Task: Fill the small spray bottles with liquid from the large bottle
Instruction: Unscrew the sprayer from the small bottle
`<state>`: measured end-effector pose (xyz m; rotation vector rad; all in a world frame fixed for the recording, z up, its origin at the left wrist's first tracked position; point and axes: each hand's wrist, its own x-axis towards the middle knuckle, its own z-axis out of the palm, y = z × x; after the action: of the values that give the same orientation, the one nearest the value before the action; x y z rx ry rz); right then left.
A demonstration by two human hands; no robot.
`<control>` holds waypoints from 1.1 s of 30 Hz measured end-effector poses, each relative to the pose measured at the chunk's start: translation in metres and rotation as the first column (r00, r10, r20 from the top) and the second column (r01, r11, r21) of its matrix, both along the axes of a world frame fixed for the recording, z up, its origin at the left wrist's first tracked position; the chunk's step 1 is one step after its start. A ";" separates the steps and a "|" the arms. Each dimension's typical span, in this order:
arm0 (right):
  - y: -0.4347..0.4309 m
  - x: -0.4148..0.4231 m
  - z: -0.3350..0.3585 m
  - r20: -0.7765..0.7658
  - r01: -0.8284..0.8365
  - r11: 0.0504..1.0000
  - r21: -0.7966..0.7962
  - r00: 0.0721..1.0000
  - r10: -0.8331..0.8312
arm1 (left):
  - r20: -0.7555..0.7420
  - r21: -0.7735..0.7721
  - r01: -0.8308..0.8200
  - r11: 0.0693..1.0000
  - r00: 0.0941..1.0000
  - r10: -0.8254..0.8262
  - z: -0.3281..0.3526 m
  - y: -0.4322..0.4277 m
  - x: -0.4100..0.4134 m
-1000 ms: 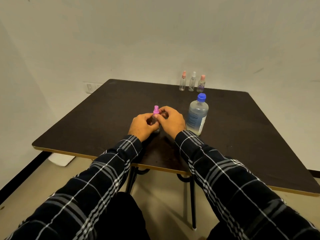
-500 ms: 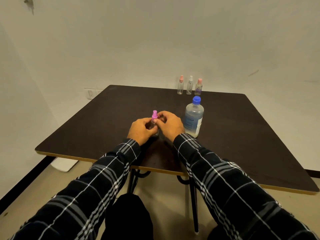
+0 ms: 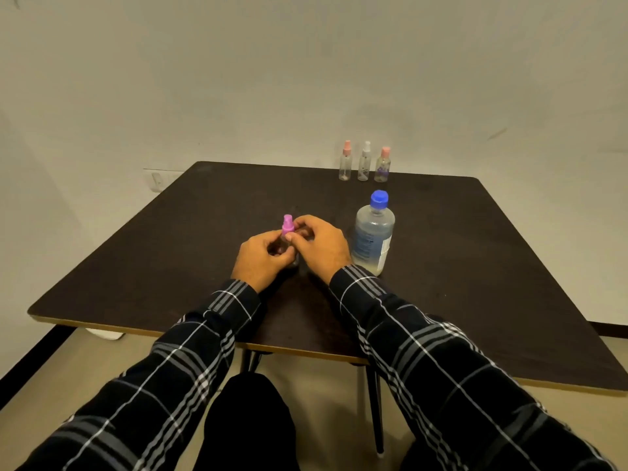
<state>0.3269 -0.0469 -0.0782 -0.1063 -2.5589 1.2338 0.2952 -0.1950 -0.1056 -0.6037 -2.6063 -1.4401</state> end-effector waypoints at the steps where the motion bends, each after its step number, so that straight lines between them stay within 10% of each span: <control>1: 0.000 0.000 -0.002 -0.008 0.007 1.000 -0.004 1.000 -0.007 | -0.003 0.006 0.001 1.000 1.000 -0.001 0.000 0.000 0.000; 33: -0.016 0.011 0.019 -0.052 0.058 0.985 -0.161 0.996 -0.067 | 0.089 -0.010 -0.012 1.000 0.996 0.012 0.004 0.000 0.004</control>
<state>0.3378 -0.0627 -0.0596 -0.1816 -2.3872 1.3947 0.2993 -0.1946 -0.1017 -0.5354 -2.6806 -1.4859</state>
